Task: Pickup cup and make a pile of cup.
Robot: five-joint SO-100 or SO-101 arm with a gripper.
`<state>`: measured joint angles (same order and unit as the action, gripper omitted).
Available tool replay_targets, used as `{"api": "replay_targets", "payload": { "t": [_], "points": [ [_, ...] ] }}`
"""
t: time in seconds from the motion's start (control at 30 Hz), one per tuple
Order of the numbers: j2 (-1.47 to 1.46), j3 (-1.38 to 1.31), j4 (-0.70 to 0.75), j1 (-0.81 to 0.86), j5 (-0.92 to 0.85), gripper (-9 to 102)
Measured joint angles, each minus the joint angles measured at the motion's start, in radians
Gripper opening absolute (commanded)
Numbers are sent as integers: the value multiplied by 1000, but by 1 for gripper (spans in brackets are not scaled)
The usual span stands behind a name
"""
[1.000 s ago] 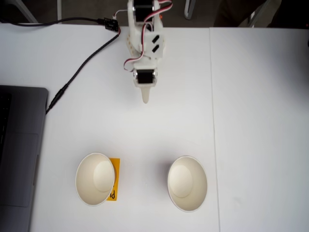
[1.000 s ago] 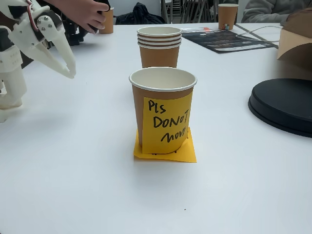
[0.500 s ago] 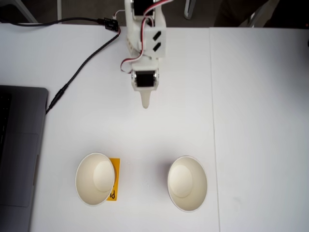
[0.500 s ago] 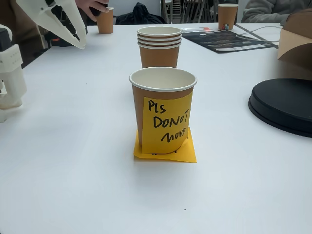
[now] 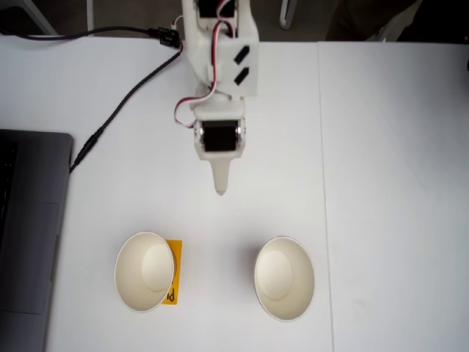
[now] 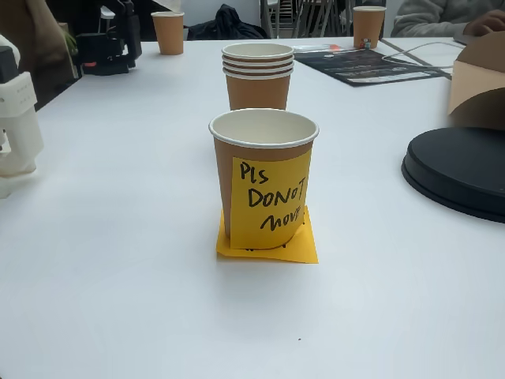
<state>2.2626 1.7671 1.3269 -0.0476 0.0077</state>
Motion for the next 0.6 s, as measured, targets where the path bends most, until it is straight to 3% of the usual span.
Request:
{"api": "replay_targets", "payload": {
  "t": [0.6],
  "points": [
    [-222, -287, 2, 170, 0, -6]
  ]
}}
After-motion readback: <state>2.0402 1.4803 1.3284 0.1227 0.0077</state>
